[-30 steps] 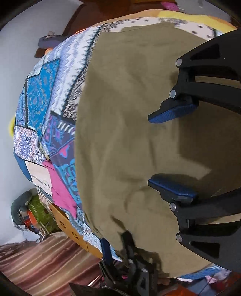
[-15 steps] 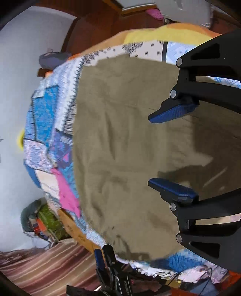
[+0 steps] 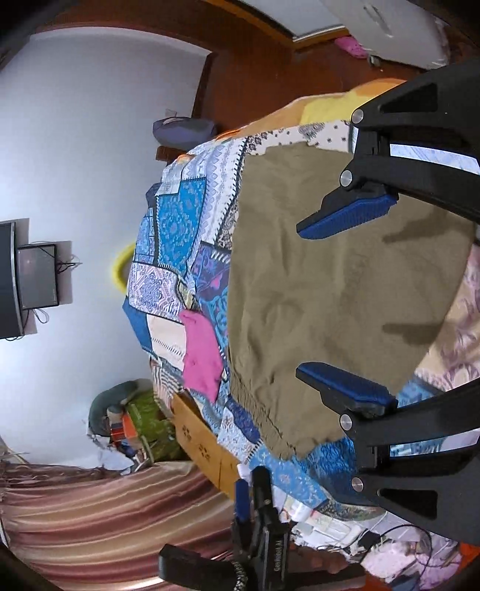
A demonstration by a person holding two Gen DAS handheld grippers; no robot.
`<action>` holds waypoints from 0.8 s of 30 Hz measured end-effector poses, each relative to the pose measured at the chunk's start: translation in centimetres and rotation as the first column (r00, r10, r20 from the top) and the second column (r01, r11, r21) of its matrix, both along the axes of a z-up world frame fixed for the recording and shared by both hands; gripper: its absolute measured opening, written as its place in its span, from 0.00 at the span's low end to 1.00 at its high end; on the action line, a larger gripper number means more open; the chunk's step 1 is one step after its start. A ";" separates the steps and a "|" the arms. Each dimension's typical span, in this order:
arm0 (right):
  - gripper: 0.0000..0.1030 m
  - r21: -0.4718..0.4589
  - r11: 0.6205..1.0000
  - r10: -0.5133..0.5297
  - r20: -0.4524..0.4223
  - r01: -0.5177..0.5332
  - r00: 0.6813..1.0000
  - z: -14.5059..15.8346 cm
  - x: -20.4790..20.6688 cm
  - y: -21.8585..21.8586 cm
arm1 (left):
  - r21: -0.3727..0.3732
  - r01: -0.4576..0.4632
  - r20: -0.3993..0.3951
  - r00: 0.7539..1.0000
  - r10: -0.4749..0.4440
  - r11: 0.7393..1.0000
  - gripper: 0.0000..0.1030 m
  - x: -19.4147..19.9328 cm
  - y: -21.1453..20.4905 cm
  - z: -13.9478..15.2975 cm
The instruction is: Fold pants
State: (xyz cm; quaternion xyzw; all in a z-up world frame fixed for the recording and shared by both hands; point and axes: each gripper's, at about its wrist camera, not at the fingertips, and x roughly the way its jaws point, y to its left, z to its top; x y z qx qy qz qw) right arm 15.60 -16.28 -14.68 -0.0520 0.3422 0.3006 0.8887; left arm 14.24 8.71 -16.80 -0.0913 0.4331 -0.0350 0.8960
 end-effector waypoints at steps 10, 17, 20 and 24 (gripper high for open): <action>0.64 -0.051 0.998 -0.033 -0.055 0.030 0.998 -4.7 -0.5 0.9 | -0.225 -0.012 -0.180 0.983 -0.029 0.974 0.78 -0.4 -0.3 -6.1; 0.64 -0.110 0.993 -0.047 -0.128 0.032 0.991 -8.3 0.6 0.8 | -0.428 -0.086 -0.200 0.980 -0.001 0.900 0.82 0.5 0.7 -7.8; 0.64 -0.077 0.997 -0.035 -0.145 0.024 0.989 -8.7 0.6 0.3 | -0.499 -0.120 -0.216 0.976 0.011 0.858 0.83 1.8 1.5 -8.8; 0.64 -0.048 0.999 -0.020 -0.165 0.013 0.986 -8.9 0.6 -0.1 | -0.550 -0.143 -0.218 0.976 0.024 0.823 0.82 3.7 2.3 -9.5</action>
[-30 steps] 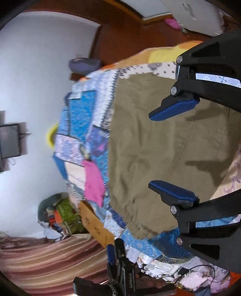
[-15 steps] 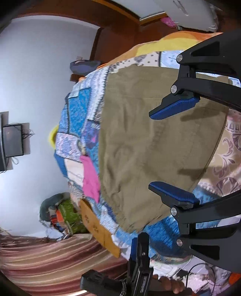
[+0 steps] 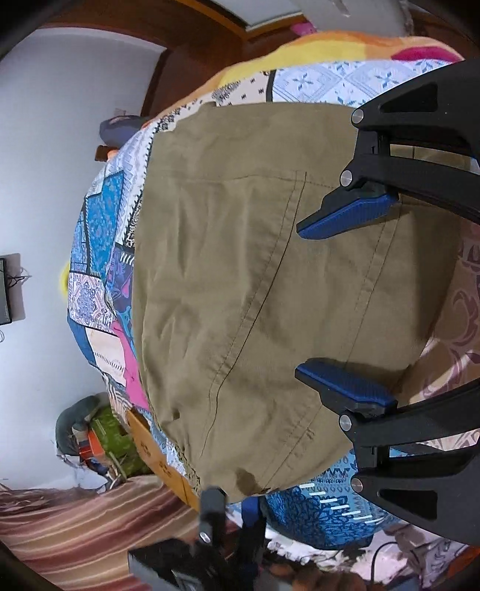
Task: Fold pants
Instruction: 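Grasp the waistband with the left gripper and lift it toward the right gripper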
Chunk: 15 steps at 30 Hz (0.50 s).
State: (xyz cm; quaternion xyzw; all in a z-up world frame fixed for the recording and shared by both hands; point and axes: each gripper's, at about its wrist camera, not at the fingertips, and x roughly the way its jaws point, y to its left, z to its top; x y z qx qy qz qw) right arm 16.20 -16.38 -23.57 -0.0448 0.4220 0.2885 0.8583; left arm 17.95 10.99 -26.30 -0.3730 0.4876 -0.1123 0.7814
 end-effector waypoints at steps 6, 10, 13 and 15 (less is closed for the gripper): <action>0.64 0.005 1.000 0.009 -0.002 -0.009 1.000 -0.1 -0.2 0.1 | 0.137 -0.015 -0.014 1.000 0.017 0.990 0.44 3.0 0.2 0.2; 0.64 0.000 1.000 0.009 -0.011 -0.009 1.000 0.0 0.1 0.0 | 0.275 0.006 -0.002 1.000 -0.005 0.961 0.34 3.6 -0.7 1.0; 0.64 -0.015 1.000 0.009 -0.032 -0.009 0.999 0.3 0.4 0.2 | 0.439 0.012 0.041 0.999 -0.034 0.898 0.32 3.1 -2.1 2.2; 0.64 -0.019 1.000 0.019 -0.043 -0.020 0.999 0.9 0.4 0.7 | 0.555 0.001 0.068 0.997 -0.047 0.832 0.31 2.2 -2.7 3.1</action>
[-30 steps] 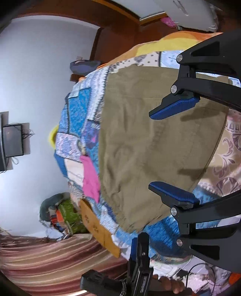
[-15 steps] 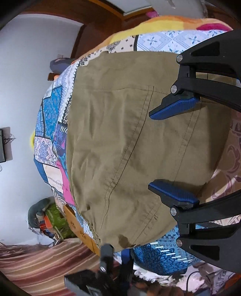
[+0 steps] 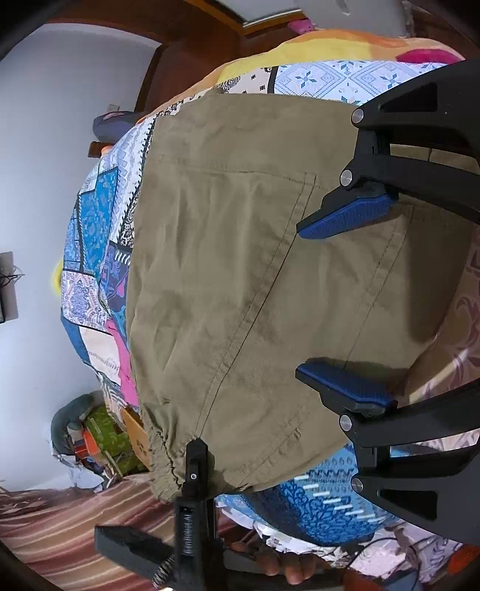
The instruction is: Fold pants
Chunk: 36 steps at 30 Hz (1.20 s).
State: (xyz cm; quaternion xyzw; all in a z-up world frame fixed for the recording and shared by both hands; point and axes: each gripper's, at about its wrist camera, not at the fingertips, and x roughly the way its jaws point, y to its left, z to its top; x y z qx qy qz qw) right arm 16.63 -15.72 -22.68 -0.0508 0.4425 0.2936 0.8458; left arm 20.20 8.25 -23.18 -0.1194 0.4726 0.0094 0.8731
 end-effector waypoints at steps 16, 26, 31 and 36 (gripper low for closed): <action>0.64 0.016 0.985 0.171 0.014 -0.171 0.985 2.4 2.3 11.9 | 0.340 -0.034 0.155 0.988 -0.020 0.940 0.31 -7.0 1.0 3.2; 0.64 0.021 0.973 0.233 -0.071 -0.232 0.970 1.0 1.4 12.2 | 0.342 -0.043 0.231 0.972 -0.040 0.939 0.28 -7.1 -0.1 5.7; 0.64 0.048 0.988 0.145 -0.001 -0.145 0.989 2.8 0.3 7.3 | 0.369 -0.023 0.265 0.961 -0.081 0.929 0.27 -6.9 -2.0 7.3; 0.64 0.038 0.999 0.007 0.038 -0.008 0.999 3.5 -0.2 1.1 | 0.393 0.008 0.296 0.946 -0.135 0.920 0.27 -6.7 -4.4 8.9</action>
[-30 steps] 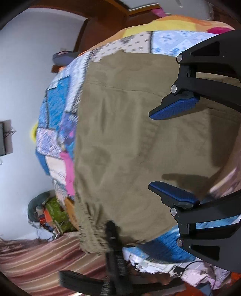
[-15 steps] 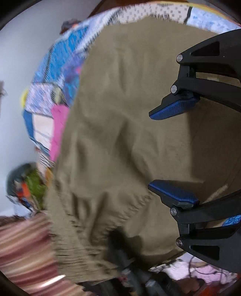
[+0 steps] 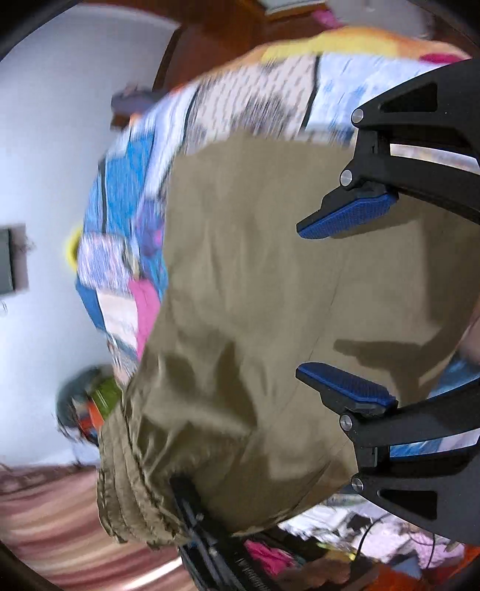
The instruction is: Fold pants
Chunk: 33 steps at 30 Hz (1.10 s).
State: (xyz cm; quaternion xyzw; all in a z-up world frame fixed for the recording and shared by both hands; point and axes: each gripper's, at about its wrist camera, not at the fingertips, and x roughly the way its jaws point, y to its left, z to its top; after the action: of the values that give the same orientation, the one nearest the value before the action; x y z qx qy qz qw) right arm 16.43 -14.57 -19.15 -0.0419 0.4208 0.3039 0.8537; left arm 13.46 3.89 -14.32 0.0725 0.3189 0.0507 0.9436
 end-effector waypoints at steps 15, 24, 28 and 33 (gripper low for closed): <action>0.64 0.033 0.980 -0.189 -0.155 0.196 0.970 -5.8 -0.4 -8.1 | 0.024 0.238 0.003 0.971 -0.238 0.971 0.21 1.7 -9.7 1.2; 0.64 0.063 0.980 -0.179 -0.157 0.191 0.971 -6.0 -0.3 -8.3 | -0.063 0.336 -0.137 0.930 -0.341 0.940 0.21 4.8 -14.0 -2.6; 0.64 0.077 0.978 -0.182 -0.159 0.196 0.970 -6.2 -0.3 -8.7 | -0.102 0.370 -0.225 0.896 -0.383 0.924 0.21 5.7 -15.5 -5.1; 0.64 0.071 0.976 -0.194 -0.144 0.205 0.970 -5.7 -0.8 -9.3 | -0.102 0.390 -0.302 0.864 -0.402 0.915 0.21 6.1 -16.8 -7.3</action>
State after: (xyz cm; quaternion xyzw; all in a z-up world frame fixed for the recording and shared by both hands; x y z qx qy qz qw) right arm 15.63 -23.86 -24.85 0.0578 0.4668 0.2362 0.8503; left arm 19.60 -12.96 -21.63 0.1259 0.4452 -0.1625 0.8715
